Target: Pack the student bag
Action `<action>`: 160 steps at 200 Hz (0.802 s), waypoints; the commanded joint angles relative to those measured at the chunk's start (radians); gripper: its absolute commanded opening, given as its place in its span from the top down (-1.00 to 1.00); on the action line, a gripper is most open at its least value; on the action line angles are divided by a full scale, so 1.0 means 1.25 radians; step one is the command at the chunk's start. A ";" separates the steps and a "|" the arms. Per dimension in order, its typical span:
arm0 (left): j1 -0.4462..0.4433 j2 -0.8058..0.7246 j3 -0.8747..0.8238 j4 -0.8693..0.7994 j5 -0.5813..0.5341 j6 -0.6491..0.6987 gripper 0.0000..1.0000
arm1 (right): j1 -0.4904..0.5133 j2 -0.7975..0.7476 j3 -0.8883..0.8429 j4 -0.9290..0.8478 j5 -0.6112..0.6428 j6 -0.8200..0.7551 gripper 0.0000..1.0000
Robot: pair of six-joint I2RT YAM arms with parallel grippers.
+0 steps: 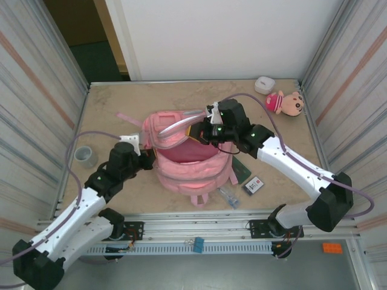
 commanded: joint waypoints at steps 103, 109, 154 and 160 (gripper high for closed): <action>0.155 0.058 0.203 -0.159 -0.004 0.108 -0.20 | 0.065 0.071 0.074 0.186 0.147 0.021 1.00; 0.155 0.052 0.215 -0.179 -0.017 0.108 -0.21 | 0.075 0.086 0.081 0.193 0.153 0.022 1.00; 0.155 0.034 0.304 -0.289 -0.113 0.107 -0.27 | 0.131 0.224 0.149 0.271 0.190 0.042 1.00; 0.155 0.037 0.315 -0.304 -0.132 0.105 -0.27 | 0.135 0.245 0.161 0.287 0.186 0.046 1.00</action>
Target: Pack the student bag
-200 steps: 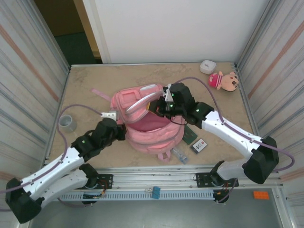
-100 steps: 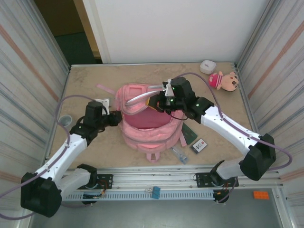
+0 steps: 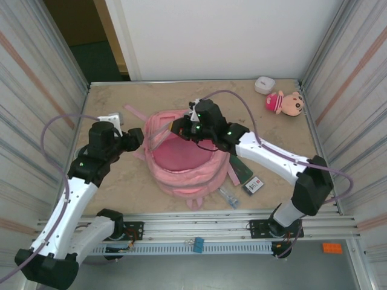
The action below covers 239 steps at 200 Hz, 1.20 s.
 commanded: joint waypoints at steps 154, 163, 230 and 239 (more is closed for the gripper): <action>0.001 -0.014 -0.044 -0.005 0.152 0.150 -0.33 | 0.068 -0.031 -0.045 -0.214 0.007 -0.167 -0.57; 0.001 -0.012 -0.056 0.018 0.194 0.214 -0.33 | 0.058 -0.065 -0.066 -0.250 -0.009 -0.176 -0.57; -0.008 0.089 -0.042 0.009 0.413 0.631 -0.39 | -0.127 -0.296 -0.148 -0.585 0.110 -0.625 -0.75; -0.013 0.110 -0.028 -0.012 0.418 0.679 -0.41 | -0.160 -0.308 -0.160 -0.602 0.153 -0.713 -0.81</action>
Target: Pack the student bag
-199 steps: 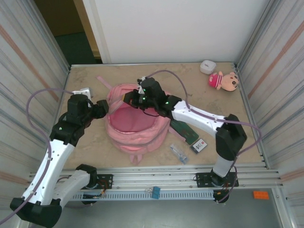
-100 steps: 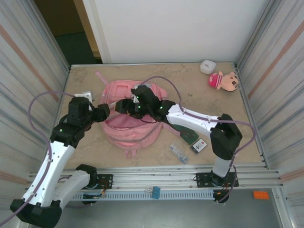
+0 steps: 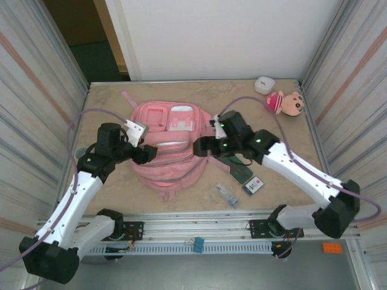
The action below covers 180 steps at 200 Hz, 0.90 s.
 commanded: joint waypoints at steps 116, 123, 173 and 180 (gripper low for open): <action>-0.059 0.310 0.138 -0.078 0.078 0.453 -0.66 | -0.281 0.172 -0.098 -0.109 0.073 -0.734 -0.97; -0.062 0.325 0.139 -0.071 0.055 0.453 -0.60 | -0.278 0.195 -0.096 -0.114 0.073 -0.749 -0.97; -0.080 0.328 0.136 -0.022 -0.016 0.457 0.65 | -0.284 0.321 -0.073 -0.108 0.137 -0.784 -0.97; -0.079 0.311 0.128 -0.005 -0.014 0.451 0.84 | -0.286 0.336 -0.070 -0.108 0.140 -0.786 -0.97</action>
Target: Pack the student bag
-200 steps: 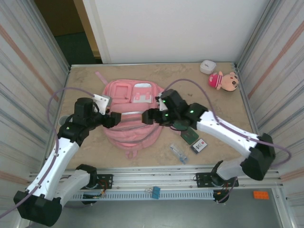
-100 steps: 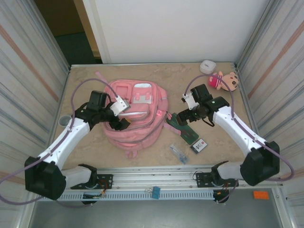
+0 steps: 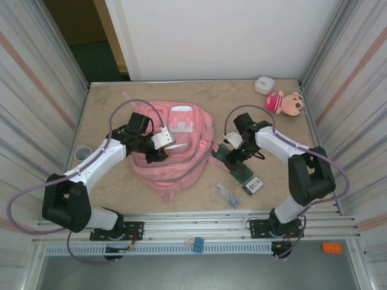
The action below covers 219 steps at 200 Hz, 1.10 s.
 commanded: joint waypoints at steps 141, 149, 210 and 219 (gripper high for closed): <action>0.103 -0.115 0.132 0.018 -0.089 -0.053 1.00 | -0.008 -0.013 0.010 -0.067 0.018 -0.022 -0.97; 0.102 -0.116 0.144 0.013 -0.088 -0.055 1.00 | -0.005 -0.033 -0.001 -0.070 0.013 -0.017 -0.97; 0.103 -0.124 0.158 0.004 -0.087 -0.060 1.00 | 0.047 -0.008 -0.054 -0.023 0.032 0.007 -0.98; 0.102 -0.126 0.158 0.003 -0.087 -0.060 1.00 | 0.049 0.006 -0.054 -0.006 0.037 0.007 -0.99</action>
